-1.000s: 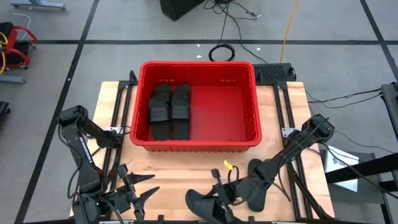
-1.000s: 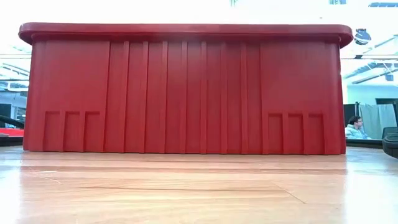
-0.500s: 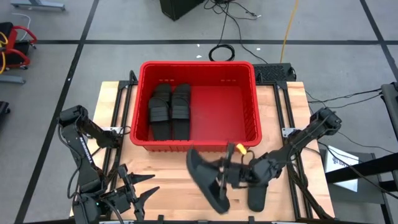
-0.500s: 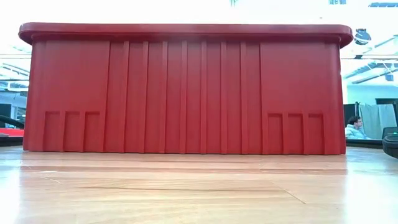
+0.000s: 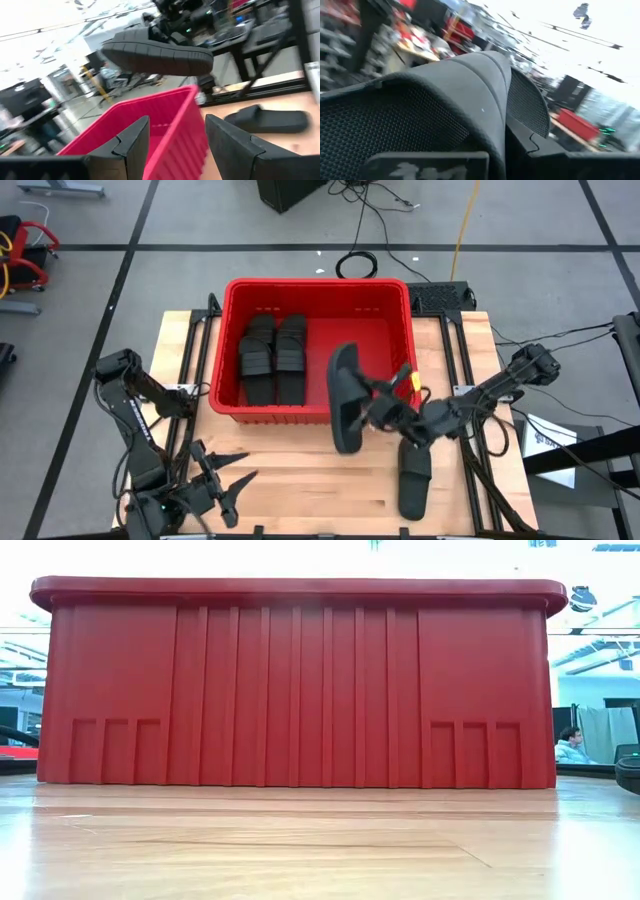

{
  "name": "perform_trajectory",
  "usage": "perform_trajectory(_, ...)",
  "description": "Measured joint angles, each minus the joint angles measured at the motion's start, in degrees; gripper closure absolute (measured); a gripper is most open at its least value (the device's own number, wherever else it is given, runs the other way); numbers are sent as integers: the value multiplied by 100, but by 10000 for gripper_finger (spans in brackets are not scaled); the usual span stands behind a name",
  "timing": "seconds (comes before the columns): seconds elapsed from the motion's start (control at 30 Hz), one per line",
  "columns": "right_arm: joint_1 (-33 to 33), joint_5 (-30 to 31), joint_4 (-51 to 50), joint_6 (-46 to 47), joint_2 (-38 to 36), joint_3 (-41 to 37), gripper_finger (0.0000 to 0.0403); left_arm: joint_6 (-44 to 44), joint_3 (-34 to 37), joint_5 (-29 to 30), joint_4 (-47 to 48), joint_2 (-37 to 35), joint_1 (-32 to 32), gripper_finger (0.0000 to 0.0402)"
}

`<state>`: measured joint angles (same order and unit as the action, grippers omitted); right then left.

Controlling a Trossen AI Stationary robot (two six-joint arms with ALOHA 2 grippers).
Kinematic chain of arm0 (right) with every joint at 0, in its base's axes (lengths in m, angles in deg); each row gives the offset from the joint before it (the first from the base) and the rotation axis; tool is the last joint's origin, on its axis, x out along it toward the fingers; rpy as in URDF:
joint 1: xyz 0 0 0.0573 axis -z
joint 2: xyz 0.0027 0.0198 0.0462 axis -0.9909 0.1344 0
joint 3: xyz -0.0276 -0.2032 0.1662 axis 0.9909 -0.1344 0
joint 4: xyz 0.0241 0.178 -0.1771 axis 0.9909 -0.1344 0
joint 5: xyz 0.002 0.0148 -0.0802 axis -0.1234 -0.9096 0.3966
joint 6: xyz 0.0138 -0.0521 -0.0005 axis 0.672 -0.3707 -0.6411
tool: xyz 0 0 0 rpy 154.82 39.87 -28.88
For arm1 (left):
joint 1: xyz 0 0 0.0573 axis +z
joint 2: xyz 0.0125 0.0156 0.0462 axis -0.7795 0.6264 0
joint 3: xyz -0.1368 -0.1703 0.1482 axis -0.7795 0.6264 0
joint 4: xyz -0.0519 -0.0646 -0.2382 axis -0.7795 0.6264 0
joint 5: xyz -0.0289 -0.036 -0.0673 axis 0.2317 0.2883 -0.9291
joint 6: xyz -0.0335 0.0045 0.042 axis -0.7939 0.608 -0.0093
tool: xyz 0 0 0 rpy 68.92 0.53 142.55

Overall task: Pick and place slides into bin
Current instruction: Put the left black slide into the red bin

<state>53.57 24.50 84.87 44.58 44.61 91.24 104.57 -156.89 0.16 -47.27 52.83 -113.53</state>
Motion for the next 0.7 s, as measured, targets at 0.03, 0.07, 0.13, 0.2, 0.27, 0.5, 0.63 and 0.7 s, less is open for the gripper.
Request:
perform_trajectory(0.03,91,48,-53,-90,-48,0,392,-79,0,96,58,0,36,202)
perform_trajectory(0.07,180,46,-128,-154,-111,0,392,-107,0,121,75,-19,77,202)
perform_trajectory(0.13,343,43,-358,-194,-257,0,392,-122,2,115,107,-131,160,202)
perform_trajectory(0.2,508,34,-651,-187,-407,0,392,-86,2,117,152,-325,289,202)
perform_trajectory(0.27,655,17,-970,-180,-557,0,392,-77,2,106,429,-574,462,202)
perform_trajectory(0.5,1433,-1047,-2369,628,-1009,0,392,-1241,2,-743,2682,-1689,1423,202)
perform_trajectory(0.63,2084,-1696,-2938,1077,-1093,0,392,-1861,2,-986,3860,-2191,2063,202)
perform_trajectory(0.7,2422,-1779,-3121,1111,-1089,0,392,-2092,2,-1170,4331,-2365,2356,202)
